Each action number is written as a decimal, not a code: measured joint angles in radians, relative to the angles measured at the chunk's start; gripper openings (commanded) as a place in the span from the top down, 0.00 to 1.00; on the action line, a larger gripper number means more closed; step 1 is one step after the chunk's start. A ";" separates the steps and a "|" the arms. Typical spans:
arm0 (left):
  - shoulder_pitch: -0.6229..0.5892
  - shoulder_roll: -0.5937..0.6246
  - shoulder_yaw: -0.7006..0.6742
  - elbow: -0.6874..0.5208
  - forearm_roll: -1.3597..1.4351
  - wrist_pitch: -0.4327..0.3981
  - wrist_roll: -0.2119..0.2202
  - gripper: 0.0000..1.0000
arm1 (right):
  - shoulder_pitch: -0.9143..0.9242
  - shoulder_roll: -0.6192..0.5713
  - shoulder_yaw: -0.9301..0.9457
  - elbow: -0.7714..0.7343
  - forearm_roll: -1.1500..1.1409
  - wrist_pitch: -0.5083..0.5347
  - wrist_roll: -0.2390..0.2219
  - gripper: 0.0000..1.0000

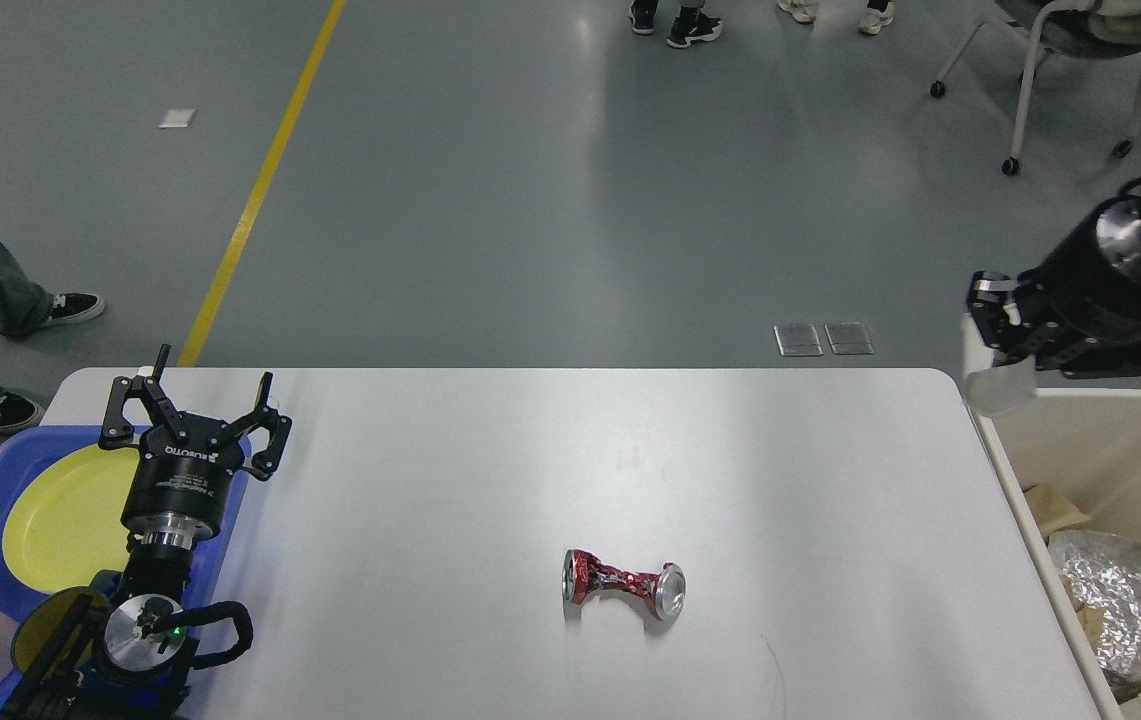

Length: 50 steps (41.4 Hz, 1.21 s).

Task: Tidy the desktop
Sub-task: 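Lift the white cup and carry it to the white bin, then release the cup into the bin with the right gripper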

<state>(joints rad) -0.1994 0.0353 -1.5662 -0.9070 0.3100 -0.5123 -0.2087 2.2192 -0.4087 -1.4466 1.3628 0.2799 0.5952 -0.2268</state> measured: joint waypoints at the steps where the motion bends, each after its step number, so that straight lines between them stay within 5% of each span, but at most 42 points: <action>1: 0.000 0.000 0.000 0.000 0.000 0.000 0.000 0.03 | -0.020 -0.018 -0.004 -0.022 -0.001 0.000 -0.002 1.00; 12: 0.000 0.000 0.000 0.000 0.000 0.000 0.000 0.03 | -0.383 -0.188 0.032 -0.385 -0.009 -0.002 -0.005 1.00; 24: 0.000 0.000 0.000 0.000 0.000 0.000 0.000 0.03 | -0.897 -0.216 0.245 -0.846 -0.006 -0.042 -0.003 1.00; 44: 0.000 0.000 0.000 0.000 0.000 0.000 0.000 0.03 | -1.550 0.014 0.434 -1.219 -0.005 -0.548 -0.005 1.00; 50: 0.000 0.000 0.000 0.000 0.000 0.000 0.000 0.03 | -1.592 0.046 0.437 -1.246 -0.004 -0.606 -0.005 1.00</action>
<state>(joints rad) -0.1994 0.0353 -1.5662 -0.9066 0.3099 -0.5123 -0.2087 0.6277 -0.3625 -1.0092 0.1164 0.2759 -0.0106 -0.2317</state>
